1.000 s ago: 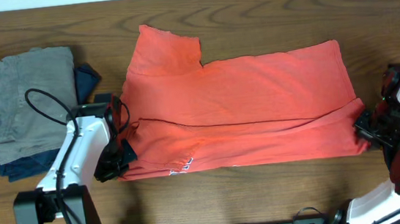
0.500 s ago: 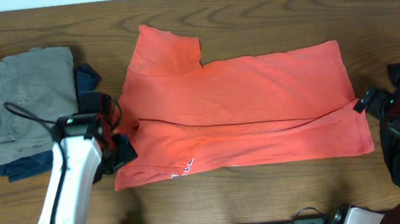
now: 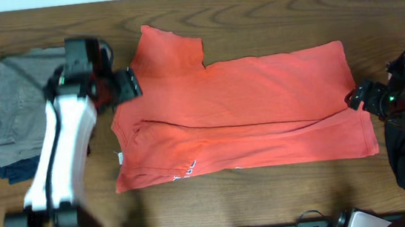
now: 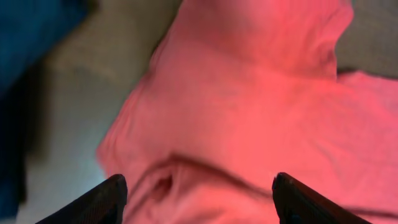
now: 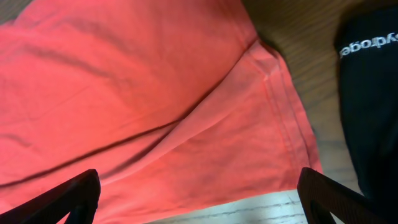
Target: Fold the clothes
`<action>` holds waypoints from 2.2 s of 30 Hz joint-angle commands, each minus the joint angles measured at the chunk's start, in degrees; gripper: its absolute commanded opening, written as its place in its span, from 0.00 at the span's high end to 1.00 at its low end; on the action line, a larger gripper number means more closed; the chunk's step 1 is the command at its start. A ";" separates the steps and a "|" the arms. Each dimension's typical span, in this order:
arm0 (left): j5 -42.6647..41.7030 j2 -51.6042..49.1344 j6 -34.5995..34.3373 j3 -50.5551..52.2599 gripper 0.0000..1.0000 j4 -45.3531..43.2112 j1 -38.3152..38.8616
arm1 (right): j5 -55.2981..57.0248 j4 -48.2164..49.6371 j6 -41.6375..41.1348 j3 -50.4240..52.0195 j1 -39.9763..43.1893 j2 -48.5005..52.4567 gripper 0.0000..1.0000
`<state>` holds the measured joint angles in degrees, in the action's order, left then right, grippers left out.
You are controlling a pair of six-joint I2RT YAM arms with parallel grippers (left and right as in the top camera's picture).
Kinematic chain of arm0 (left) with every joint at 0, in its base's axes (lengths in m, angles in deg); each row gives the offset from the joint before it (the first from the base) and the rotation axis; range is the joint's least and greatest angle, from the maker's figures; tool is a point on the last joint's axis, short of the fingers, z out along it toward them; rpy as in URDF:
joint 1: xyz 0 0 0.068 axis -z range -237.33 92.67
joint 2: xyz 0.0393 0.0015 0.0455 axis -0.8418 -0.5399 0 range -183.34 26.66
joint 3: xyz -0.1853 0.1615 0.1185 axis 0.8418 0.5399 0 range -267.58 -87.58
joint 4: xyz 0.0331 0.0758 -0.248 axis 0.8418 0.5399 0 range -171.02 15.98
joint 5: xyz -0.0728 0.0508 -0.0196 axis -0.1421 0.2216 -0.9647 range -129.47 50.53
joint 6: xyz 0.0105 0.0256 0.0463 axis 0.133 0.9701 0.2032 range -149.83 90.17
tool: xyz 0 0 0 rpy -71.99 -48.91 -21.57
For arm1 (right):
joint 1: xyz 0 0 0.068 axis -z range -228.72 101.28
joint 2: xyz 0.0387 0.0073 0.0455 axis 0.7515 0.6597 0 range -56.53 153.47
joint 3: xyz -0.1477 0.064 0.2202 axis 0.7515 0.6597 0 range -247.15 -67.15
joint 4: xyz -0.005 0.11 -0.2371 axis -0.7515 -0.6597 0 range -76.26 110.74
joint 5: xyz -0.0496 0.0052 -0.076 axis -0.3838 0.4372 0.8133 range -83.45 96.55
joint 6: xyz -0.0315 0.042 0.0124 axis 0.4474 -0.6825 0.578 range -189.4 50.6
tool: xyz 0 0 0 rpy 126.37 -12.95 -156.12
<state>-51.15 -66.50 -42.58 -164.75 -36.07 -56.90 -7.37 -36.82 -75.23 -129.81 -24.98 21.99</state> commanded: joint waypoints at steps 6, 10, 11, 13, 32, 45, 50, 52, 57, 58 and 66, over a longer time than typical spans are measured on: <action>-0.81 -22.60 3.37 -19.87 0.24 -1.36 -0.26 | -5.31 -0.39 1.20 -0.66 -0.96 -0.17 0.01; -0.81 -31.39 4.42 -28.26 0.23 -1.64 -0.26 | -6.51 -0.50 1.20 -0.66 -0.96 -0.17 0.01; -0.81 -32.83 5.29 -29.57 0.22 -1.97 -0.26 | -6.51 -0.57 1.20 -0.66 -0.96 -0.17 0.01; -0.79 -35.43 6.43 -31.56 0.20 -3.19 -0.26 | -6.51 -1.03 1.20 -0.66 -0.96 -0.17 0.01; -0.39 -45.75 6.73 -31.82 0.20 -14.14 -0.09 | -6.49 -4.92 1.22 -0.66 -0.96 -0.17 0.01; -2.29 -45.88 6.71 -31.82 0.79 -10.75 2.58 | -6.47 -2.89 1.22 -0.66 -0.96 -0.17 0.01; -2.27 -45.88 6.69 -31.82 0.94 -9.22 2.60 | -6.47 -2.86 1.22 -0.66 -0.96 -0.17 0.01; -2.27 -45.81 6.67 -31.82 0.94 -8.70 2.51 | -6.47 -2.86 1.22 -0.66 -0.96 -0.17 0.01; -2.27 -44.59 6.03 -31.85 0.94 -6.80 2.49 | -6.29 -2.64 1.20 -0.66 -0.96 -0.15 0.01; -2.27 -44.00 5.70 -31.85 0.94 -6.56 2.49 | -5.75 -2.64 1.18 -0.66 -0.96 -0.13 0.01; -2.27 -37.44 2.99 -31.85 0.94 -1.64 2.49 | -0.87 -3.21 -0.81 -0.70 -1.01 3.19 0.06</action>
<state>-53.25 -108.60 -37.47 -196.49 -39.28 -54.17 -10.36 -40.08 -75.23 -129.81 -25.35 23.06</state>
